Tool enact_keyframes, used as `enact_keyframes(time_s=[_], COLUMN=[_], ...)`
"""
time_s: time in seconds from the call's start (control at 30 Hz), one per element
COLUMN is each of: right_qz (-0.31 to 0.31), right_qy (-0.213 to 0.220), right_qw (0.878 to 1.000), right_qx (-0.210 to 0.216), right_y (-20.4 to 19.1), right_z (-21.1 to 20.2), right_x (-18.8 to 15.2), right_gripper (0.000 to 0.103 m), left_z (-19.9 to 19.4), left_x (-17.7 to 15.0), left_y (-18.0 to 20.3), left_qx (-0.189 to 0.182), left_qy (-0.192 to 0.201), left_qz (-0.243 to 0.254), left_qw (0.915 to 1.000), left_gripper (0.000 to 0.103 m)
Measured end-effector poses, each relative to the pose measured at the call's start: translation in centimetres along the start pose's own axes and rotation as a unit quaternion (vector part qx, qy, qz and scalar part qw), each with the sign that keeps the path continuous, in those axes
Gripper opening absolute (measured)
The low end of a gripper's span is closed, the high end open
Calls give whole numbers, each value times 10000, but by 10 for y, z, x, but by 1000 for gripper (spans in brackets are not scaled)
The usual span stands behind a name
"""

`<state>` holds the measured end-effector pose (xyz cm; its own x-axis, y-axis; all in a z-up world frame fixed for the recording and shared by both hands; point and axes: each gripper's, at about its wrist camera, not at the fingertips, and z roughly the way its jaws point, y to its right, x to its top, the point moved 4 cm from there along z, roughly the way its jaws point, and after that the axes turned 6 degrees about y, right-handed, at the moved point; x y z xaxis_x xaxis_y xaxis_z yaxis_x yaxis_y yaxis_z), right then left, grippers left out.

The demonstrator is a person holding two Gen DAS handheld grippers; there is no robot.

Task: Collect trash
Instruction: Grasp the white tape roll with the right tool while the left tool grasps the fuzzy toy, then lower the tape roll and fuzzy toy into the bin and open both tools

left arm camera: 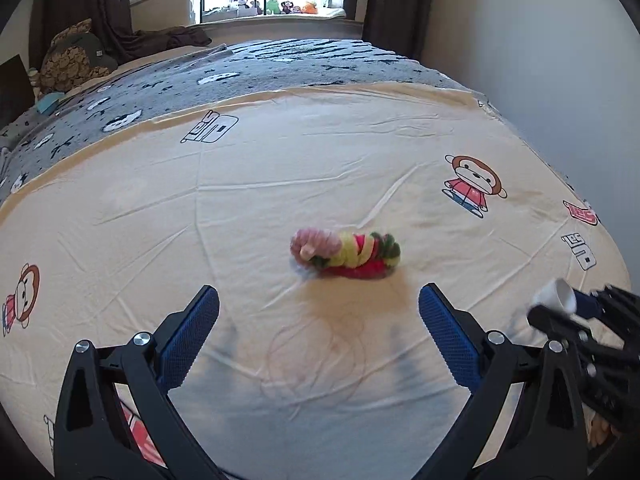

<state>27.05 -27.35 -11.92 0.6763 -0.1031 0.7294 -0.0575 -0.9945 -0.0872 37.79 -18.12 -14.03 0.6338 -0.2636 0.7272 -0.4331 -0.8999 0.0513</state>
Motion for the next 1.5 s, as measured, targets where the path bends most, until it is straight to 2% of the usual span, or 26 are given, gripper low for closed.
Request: enact_keyframes(time_s=[0.1, 0.33, 0.37, 0.47, 0.63, 0.87, 1.1, 1.33, 1.5], right_qz=[-55, -17, -6, -15, 21, -152, -315, -506, -683], right_qy=[1, -37, -30, -16, 38, 243, 343, 381, 429], right_qw=[10000, 9999, 9999, 9999, 9999, 9995, 9984, 9965, 9946], right_qx=[77, 161, 164, 111, 124, 151, 316, 538, 655], right_y=[1, 12, 13, 15, 14, -5, -29, -52, -71], right_z=[-6, -6, -6, -7, -13, -43, -79, -126, -159], right_x=[-7, -17, -18, -20, -19, -19, -34, -80, -119], right_gripper=[34, 34, 34, 34, 34, 34, 34, 34, 34], left_z=[20, 61, 64, 71, 59, -11, -105, -181, -218], left_x=[12, 18, 17, 14, 11, -8, -49, -113, -163], left_y=[7, 21, 22, 25, 23, 16, 10, 13, 26], left_qx=[131, 117, 96, 57, 6, 46, -78, -151, -323], left_qy=[-47, -447, -469, -579, -547, -177, 201, 411, 421], left_qz=[101, 139, 139, 164, 160, 149, 29, 143, 238], left_qw=[9999, 9988, 9988, 9982, 9984, 9997, 9998, 9989, 9983], left_gripper=[95, 94, 91, 73, 71, 71, 70, 70, 70])
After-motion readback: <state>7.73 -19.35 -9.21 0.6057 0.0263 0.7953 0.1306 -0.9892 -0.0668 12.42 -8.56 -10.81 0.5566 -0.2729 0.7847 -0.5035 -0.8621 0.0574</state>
